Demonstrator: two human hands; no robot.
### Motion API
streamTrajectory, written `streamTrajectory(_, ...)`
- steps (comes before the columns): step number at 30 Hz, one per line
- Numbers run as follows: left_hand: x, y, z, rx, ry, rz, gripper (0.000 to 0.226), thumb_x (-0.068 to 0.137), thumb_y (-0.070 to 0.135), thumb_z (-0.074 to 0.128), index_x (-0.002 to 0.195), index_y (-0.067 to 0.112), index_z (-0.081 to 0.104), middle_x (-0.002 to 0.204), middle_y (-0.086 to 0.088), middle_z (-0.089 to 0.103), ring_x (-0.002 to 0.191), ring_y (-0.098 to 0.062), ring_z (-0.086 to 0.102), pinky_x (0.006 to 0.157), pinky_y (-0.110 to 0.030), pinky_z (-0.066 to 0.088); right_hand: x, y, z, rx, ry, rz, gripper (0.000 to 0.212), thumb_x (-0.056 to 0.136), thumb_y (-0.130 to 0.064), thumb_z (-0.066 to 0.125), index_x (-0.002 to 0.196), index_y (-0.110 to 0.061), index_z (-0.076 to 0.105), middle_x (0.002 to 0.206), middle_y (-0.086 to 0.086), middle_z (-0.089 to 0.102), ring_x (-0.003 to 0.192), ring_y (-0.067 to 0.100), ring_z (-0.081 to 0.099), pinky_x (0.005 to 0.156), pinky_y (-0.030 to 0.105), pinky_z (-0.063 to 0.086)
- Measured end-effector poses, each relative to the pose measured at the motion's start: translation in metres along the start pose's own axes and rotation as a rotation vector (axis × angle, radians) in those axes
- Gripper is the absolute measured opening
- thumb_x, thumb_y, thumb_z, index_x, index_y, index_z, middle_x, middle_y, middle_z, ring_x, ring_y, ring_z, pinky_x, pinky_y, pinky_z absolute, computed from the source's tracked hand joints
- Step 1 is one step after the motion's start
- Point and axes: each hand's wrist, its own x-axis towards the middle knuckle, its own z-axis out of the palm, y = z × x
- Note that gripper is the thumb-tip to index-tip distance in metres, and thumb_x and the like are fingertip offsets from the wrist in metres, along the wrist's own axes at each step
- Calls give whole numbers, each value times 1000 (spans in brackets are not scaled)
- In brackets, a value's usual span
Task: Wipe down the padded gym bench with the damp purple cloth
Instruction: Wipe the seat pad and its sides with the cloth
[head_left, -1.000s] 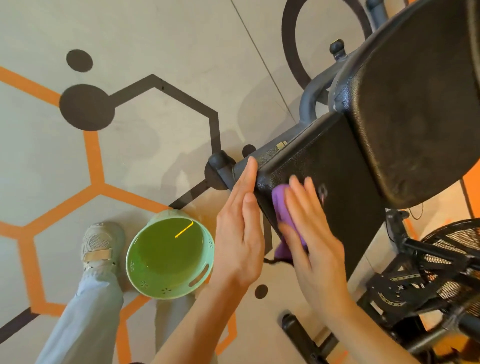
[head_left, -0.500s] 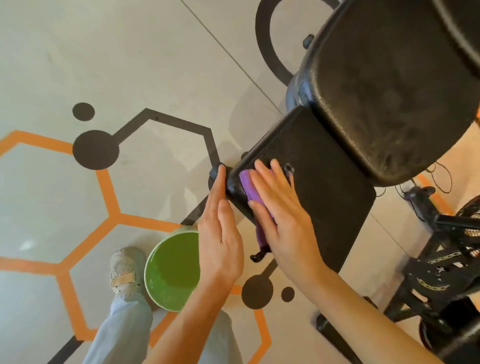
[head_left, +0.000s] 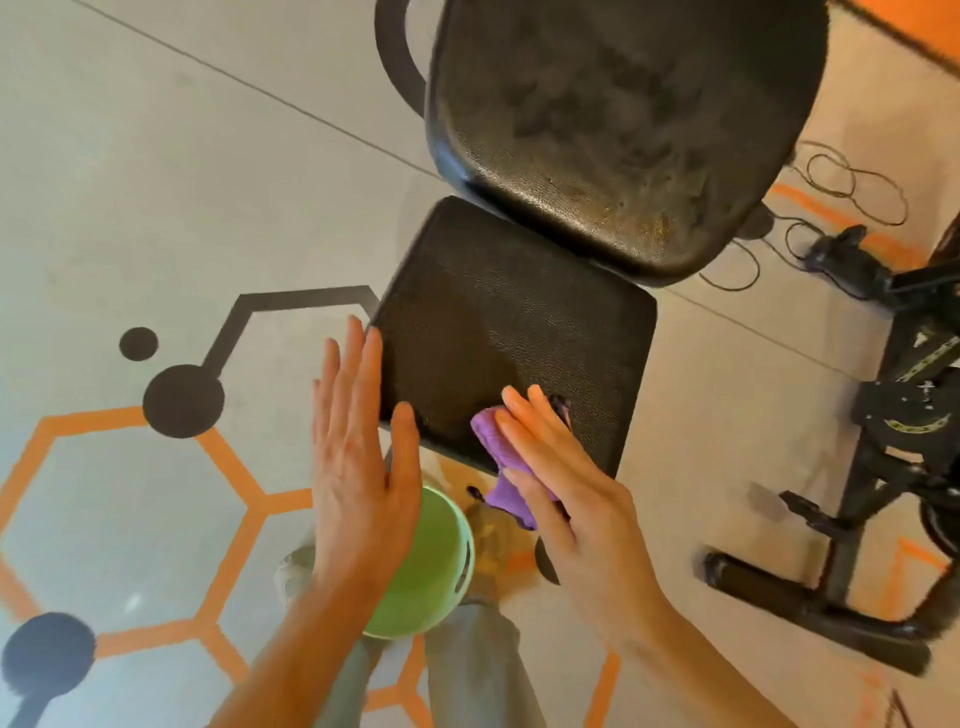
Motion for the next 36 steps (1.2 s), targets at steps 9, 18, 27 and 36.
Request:
streamTrajectory(9,26,30,31,273,-380,347,51,102,21,37,152,20,33,163,6,24,154,-11,4,125,-27,-1,-13,18,8,145,467,213,46,97,-19,50,142,-19,39,147,-14,41,138,1,37,111,22,37)
streamTrajectory(18,42,38,40,371,-522,460,52,102,25,40,153,22,32,163,9,23,154,-9,5,124,-22,-2,-3,35,-14,263,729,479,48,97,-29,48,143,-33,32,146,-28,32,134,-21,21,107,-1,21)
streamTrajectory(27,58,69,76,436,-638,511,50,103,30,28,153,29,23,161,18,12,152,-4,1,120,-14,-8,1,32,17,477,739,495,56,98,-25,48,150,-19,28,154,-14,32,139,-9,29,106,5,32)
streamTrajectory(36,43,73,100,532,-640,518,53,104,36,27,155,23,24,164,13,12,153,-5,0,125,-25,-4,-31,68,-10,1289,948,674,43,92,-13,55,128,-38,56,113,-17,68,102,4,67,72,16,55)
